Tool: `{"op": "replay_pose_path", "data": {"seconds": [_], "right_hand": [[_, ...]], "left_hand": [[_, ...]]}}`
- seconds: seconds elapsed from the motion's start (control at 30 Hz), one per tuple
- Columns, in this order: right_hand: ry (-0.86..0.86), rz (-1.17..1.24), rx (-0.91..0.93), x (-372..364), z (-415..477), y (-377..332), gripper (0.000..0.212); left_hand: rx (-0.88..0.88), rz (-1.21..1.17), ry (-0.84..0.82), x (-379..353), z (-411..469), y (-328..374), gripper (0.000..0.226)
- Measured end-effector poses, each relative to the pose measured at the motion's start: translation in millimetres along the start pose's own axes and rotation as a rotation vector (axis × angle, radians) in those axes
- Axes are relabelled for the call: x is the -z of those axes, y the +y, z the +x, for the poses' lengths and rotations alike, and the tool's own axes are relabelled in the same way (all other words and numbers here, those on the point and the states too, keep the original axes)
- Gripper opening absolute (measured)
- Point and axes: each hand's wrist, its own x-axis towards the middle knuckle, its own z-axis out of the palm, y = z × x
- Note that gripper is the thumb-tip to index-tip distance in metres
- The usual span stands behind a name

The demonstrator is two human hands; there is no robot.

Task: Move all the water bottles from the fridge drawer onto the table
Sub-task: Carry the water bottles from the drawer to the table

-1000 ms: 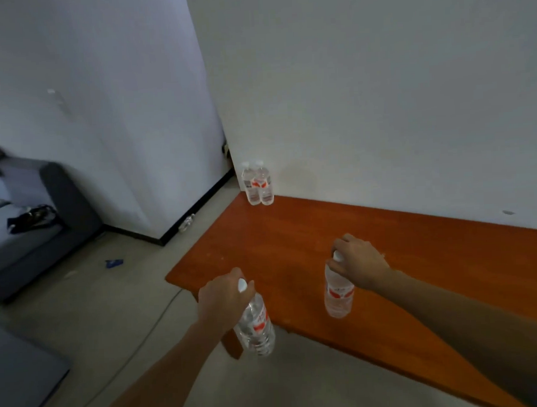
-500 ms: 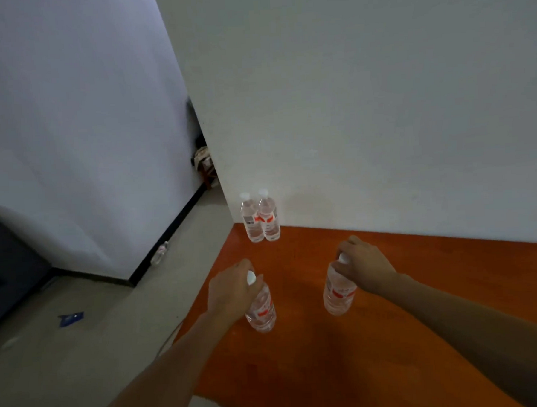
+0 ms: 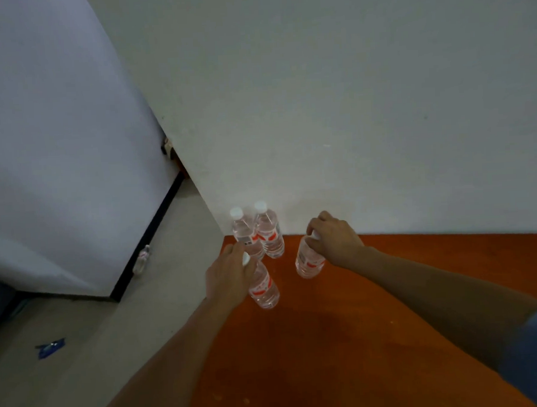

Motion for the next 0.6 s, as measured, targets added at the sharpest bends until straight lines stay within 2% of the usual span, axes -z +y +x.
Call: {"op": "replay_pose_path", "data": {"seconds": [0.17, 0.27, 0.4, 0.6], "right_hand": [[-0.008, -0.017, -0.043, -15.7, 49.1, -8.6, 0.027], [-0.017, -0.036, -0.097, -25.3, 69.9, -14.2, 0.028], [-0.010, -0.032, -0.148, -39.0, 84.1, -21.0, 0.029], [0.000, 0.007, -0.189, -48.8, 85.7, -29.4, 0.039]], "left_hand": [[-0.077, -0.084, -0.011, -16.1, 49.3, -13.9, 0.036], [-0.129, -0.100, -0.041, -26.0, 75.1, -27.6, 0.033], [-0.191, -0.160, -0.086, -40.1, 94.7, -45.1, 0.040], [-0.292, -0.207, -0.144, -47.2, 113.8, -56.2, 0.036]]}}
